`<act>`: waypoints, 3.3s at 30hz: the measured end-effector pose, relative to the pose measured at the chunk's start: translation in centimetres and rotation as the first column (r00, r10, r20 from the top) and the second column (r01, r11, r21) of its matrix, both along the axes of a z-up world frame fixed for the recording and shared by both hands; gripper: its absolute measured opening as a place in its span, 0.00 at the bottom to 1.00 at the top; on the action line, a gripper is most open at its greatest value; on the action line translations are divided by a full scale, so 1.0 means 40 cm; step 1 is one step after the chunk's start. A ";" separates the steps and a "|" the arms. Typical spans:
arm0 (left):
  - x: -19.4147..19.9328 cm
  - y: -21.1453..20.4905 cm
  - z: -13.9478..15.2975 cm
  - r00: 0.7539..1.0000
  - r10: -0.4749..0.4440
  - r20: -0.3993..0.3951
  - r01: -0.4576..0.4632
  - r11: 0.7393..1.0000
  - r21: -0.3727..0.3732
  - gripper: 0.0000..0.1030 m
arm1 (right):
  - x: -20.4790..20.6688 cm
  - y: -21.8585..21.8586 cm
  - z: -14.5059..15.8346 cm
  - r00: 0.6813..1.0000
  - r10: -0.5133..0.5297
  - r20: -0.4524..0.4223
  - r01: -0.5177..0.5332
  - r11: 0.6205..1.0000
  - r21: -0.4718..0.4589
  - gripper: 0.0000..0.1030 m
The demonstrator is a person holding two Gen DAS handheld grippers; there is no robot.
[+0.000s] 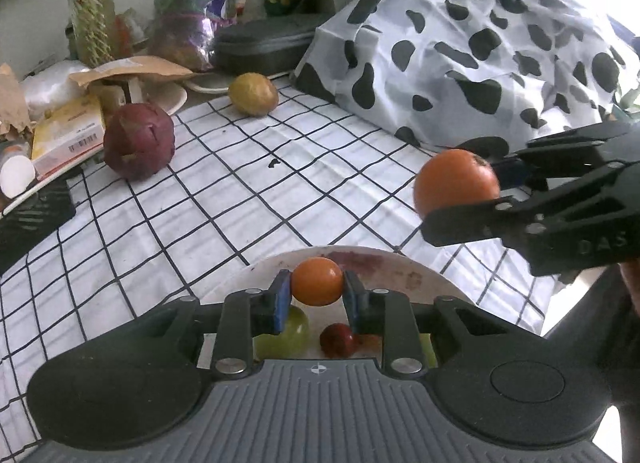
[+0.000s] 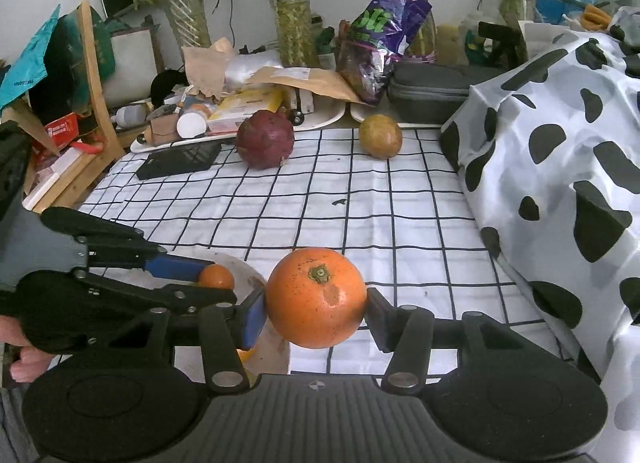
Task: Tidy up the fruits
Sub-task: 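Carry the tomato and orange to the plate and open the left tool, then lower the large orange onto the plate and open the right tool, then withdraw both open tools toward the dragon fruit and passion fruit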
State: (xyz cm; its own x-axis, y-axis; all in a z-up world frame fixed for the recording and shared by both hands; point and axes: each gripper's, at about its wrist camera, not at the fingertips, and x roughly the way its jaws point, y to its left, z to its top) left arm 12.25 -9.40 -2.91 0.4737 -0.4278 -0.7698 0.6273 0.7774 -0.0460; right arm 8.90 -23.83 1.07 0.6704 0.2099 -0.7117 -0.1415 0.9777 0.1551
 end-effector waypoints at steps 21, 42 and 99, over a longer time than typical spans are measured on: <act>-0.076 0.084 0.073 0.986 0.140 0.092 -0.139 0.990 -0.020 0.66 | -0.086 0.031 0.013 0.998 0.064 0.001 -0.064 0.998 0.008 0.52; -0.206 0.198 0.087 0.956 0.280 0.094 -0.276 0.960 -0.045 0.66 | -0.148 0.222 -0.036 0.940 0.314 -0.131 -0.325 0.944 -0.066 0.52; -0.189 0.187 0.090 0.953 0.291 0.086 -0.288 0.956 -0.049 0.66 | -0.143 0.144 0.012 0.999 0.044 0.027 -0.040 0.988 -0.149 1.00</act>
State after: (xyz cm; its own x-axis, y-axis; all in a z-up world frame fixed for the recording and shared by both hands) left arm 4.70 -1.91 0.69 0.6490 -0.2877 -0.7043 0.3783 0.9252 -0.0293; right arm 3.20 -18.05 1.56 0.6846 0.1320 -0.7169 -0.1850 0.9827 0.0043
